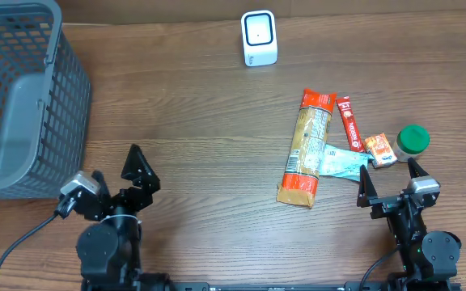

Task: Scan the item barcode

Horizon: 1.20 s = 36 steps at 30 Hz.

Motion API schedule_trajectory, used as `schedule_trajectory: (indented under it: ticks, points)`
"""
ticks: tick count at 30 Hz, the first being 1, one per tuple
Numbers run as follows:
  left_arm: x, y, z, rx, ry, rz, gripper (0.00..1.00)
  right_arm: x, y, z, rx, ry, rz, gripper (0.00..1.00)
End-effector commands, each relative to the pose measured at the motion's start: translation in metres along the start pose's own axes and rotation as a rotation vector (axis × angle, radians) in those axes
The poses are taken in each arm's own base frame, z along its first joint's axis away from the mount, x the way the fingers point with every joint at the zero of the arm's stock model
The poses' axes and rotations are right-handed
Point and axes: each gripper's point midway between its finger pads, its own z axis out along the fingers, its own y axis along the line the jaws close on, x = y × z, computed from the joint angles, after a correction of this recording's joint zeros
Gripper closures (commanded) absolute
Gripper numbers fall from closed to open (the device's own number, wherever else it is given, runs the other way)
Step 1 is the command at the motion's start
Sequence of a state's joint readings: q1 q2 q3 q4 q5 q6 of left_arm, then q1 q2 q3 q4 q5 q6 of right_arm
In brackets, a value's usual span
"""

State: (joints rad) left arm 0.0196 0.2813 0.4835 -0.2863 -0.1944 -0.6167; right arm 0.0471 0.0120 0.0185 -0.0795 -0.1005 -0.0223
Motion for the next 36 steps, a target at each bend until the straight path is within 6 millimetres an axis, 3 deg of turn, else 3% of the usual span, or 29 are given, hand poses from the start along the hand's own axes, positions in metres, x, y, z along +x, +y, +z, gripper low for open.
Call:
schedule_trajectory:
  ticks: [1,5,18,27,36]
  points:
    - [0.012,-0.011,0.001,0.12,-0.016,-0.02,0.0,0.002,0.0,0.0,-0.002,-0.002,-0.001,0.0]
    - [0.012,-0.014,0.001,0.195,-0.096,-0.035,0.0,0.002,0.0,0.0,-0.002,-0.002,-0.001,0.0]
    - [0.043,0.007,0.004,0.249,-0.174,-0.05,0.0,0.002,0.0,0.0,-0.002,-0.002,-0.001,0.0]
    - [0.067,0.023,0.011,0.199,-0.113,-0.001,0.0,0.002,0.0,0.0,-0.002,-0.002,-0.001,0.0]
    - [0.098,0.045,0.015,0.108,0.0,0.181,0.0,0.002,0.0,0.0,-0.002,-0.002,-0.001,0.0]
